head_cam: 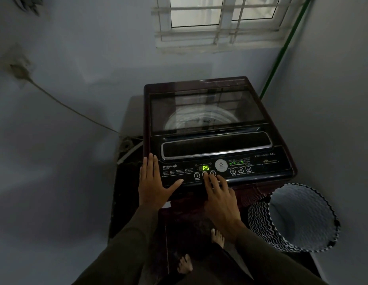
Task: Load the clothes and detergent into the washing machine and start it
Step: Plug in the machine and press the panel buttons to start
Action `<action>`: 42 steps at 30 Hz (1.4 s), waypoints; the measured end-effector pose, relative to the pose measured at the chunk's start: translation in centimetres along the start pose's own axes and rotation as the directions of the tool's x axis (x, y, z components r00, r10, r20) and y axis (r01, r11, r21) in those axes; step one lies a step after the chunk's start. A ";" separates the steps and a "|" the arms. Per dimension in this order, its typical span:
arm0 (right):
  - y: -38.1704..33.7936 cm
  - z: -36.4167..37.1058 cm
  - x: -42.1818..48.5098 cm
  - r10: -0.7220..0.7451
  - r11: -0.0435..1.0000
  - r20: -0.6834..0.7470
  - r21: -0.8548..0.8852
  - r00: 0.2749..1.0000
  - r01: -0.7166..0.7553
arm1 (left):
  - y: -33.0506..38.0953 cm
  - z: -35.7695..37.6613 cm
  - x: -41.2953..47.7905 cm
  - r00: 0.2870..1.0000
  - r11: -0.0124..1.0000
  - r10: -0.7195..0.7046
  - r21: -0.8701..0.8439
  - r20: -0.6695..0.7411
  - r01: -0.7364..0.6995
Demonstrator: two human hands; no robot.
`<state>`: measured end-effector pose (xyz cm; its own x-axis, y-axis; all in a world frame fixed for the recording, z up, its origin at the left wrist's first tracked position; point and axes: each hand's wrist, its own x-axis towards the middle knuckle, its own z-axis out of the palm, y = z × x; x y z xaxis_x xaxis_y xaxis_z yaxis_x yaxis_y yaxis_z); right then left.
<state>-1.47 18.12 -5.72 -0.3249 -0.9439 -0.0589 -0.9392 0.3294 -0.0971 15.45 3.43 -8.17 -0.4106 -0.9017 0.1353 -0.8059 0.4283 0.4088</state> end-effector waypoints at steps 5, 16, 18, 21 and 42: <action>-0.3 0.0 -0.3 0.026 0.999 0.009 0.047 1.000 -0.026 | 0.0 0.0 -0.1 1.000 1.000 0.003 -0.020 0.001 -0.002; -0.2 -0.7 -0.4 0.006 0.998 0.089 0.063 0.996 -0.012 | 0.0 0.1 -0.2 1.000 1.000 -0.006 -0.009 0.015 0.007; -0.3 -0.7 -0.3 0.022 0.998 0.079 0.054 0.997 -0.026 | 0.0 0.1 -0.1 1.000 1.000 -0.010 -0.007 0.016 0.011; 0.0 -0.3 0.0 0.019 0.999 0.081 0.035 0.997 -0.022 | 0.0 0.1 -0.1 1.000 1.000 -0.012 -0.010 0.026 0.012; 0.1 -0.6 -0.3 -0.010 0.997 0.066 0.072 0.998 0.005 | -0.1 0.0 -0.1 0.999 1.000 -0.007 -0.005 0.051 0.007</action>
<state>-1.49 18.45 -5.14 -0.3078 -0.9435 -0.1230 -0.9305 0.3255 -0.1683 15.58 3.52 -8.24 -0.4260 -0.9006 0.0866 -0.8068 0.4214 0.4140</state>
